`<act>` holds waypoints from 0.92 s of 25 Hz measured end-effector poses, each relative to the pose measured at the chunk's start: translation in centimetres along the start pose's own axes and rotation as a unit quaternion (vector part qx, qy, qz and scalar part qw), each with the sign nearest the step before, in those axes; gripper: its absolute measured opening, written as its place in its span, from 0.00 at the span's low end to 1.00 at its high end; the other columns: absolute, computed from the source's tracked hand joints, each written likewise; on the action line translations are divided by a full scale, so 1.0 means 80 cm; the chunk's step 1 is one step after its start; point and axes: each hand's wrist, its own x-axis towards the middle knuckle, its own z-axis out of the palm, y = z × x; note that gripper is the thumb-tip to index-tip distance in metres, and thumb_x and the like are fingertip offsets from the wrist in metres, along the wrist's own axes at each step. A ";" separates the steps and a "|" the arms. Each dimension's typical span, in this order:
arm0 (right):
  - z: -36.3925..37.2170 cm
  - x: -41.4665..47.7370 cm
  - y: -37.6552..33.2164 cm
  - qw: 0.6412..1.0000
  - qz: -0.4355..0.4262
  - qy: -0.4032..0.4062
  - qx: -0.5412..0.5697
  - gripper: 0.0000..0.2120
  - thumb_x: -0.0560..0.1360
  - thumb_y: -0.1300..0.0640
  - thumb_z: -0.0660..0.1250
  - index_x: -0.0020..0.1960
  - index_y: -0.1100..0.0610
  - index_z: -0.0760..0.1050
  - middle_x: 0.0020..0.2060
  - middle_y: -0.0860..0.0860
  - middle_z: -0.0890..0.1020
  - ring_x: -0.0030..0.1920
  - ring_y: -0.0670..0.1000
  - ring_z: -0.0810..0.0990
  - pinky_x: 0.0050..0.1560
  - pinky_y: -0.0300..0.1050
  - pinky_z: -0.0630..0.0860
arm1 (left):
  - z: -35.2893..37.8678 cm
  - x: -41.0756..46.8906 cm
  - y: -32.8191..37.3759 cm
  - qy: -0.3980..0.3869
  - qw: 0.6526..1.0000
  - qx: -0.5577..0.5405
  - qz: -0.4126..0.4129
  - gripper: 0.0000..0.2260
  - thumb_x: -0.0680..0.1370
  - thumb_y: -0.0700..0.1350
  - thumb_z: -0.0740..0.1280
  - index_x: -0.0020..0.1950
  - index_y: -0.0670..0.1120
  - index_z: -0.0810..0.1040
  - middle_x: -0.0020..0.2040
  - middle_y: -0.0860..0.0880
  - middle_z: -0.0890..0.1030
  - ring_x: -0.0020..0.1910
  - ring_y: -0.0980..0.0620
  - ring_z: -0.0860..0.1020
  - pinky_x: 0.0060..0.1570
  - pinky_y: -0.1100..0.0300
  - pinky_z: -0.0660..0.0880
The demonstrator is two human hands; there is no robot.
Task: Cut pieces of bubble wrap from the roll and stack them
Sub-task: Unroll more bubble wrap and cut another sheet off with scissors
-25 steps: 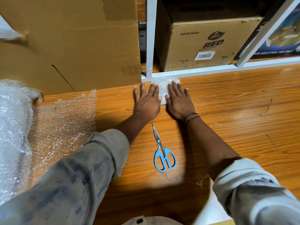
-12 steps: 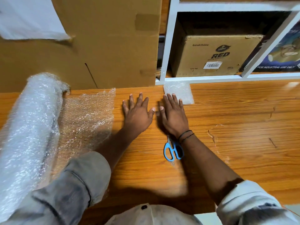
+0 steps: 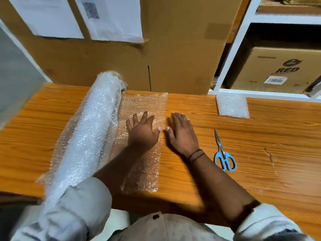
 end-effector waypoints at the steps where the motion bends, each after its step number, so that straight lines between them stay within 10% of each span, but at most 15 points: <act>1: 0.009 -0.003 -0.013 1.000 0.004 -0.006 0.006 0.30 0.84 0.48 0.60 0.83 0.57 0.58 0.81 0.56 0.63 0.83 0.59 0.55 0.82 0.54 0.49 | -0.002 -0.008 -0.014 -0.001 1.000 0.007 -0.002 0.28 0.83 0.59 0.58 0.82 0.50 0.62 0.84 0.47 0.56 0.82 0.36 0.50 0.77 0.35 0.44; 13: 0.106 -0.048 -0.159 0.999 0.023 -0.016 0.016 0.28 0.81 0.58 0.60 0.80 0.60 0.62 0.81 0.62 0.62 0.81 0.62 0.59 0.80 0.59 0.58 | 0.001 -0.067 -0.117 -0.019 0.997 0.054 0.050 0.26 0.84 0.51 0.58 0.82 0.55 0.58 0.84 0.48 0.54 0.82 0.36 0.47 0.78 0.37 0.44; 23: 0.130 -0.060 -0.164 0.987 0.044 -0.068 -0.138 0.33 0.85 0.37 0.44 0.85 0.53 0.50 0.84 0.55 0.50 0.84 0.57 0.47 0.82 0.58 0.42 | -0.002 -0.081 -0.185 -0.010 0.990 0.096 0.102 0.26 0.86 0.52 0.53 0.84 0.50 0.55 0.83 0.41 0.56 0.82 0.34 0.50 0.80 0.40 0.42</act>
